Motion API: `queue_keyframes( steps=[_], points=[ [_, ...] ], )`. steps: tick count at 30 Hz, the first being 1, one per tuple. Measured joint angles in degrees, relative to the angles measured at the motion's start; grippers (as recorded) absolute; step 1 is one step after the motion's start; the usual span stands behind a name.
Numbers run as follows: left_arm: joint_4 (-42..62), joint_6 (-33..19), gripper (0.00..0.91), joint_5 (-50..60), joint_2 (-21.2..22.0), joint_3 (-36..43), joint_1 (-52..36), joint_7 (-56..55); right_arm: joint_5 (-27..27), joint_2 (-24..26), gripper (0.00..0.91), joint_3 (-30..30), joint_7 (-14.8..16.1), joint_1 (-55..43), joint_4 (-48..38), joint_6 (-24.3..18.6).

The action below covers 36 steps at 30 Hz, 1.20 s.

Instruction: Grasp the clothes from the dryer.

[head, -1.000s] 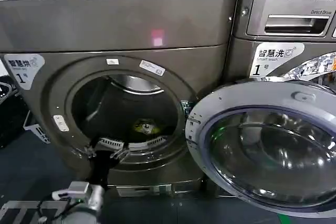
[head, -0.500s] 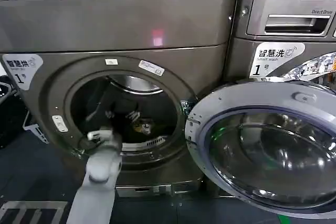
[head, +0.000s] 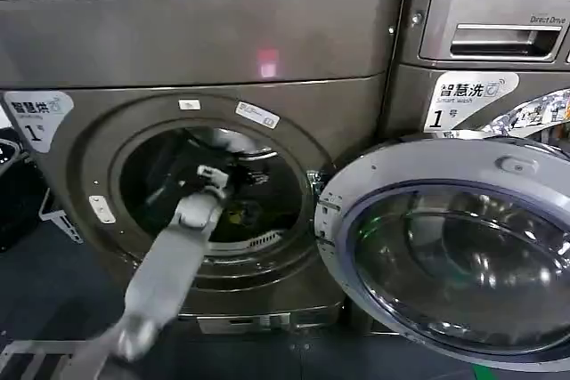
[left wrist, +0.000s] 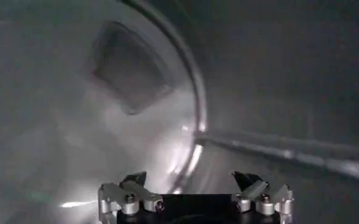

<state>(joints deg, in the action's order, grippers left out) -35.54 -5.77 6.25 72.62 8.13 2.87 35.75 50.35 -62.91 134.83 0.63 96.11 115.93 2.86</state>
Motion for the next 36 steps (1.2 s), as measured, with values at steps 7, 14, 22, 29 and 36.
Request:
queue_keyframes(
  steps=[7, 14, 22, 29, 36],
  points=[
    [7.63, -5.96, 0.907, 14.17, 0.58, 7.47, -6.73, 8.37, -0.49, -0.50, 0.907, -0.43, 0.04, -0.34, 0.41, -0.05],
    [12.02, -6.87, 0.907, 24.11, 2.45, 13.54, -9.71, 11.16, -1.39, -0.85, 0.907, -1.16, 0.07, -0.72, 0.53, -0.31],
    [15.70, -2.15, 0.907, 25.43, 5.55, 15.99, -10.90, 13.68, -2.71, -0.96, 0.907, -2.53, 0.17, -1.47, 0.41, -0.75],
    [18.67, -0.77, 0.907, 21.68, 6.78, 15.72, -10.17, 16.95, -3.67, -0.96, 0.907, -3.79, 0.20, -1.92, 0.57, -0.93],
    [20.59, -0.66, 0.182, 18.43, 7.82, 15.85, -9.28, 19.33, -3.83, -0.88, 0.907, -3.91, 0.25, -1.56, 0.39, -1.09]
  ],
)
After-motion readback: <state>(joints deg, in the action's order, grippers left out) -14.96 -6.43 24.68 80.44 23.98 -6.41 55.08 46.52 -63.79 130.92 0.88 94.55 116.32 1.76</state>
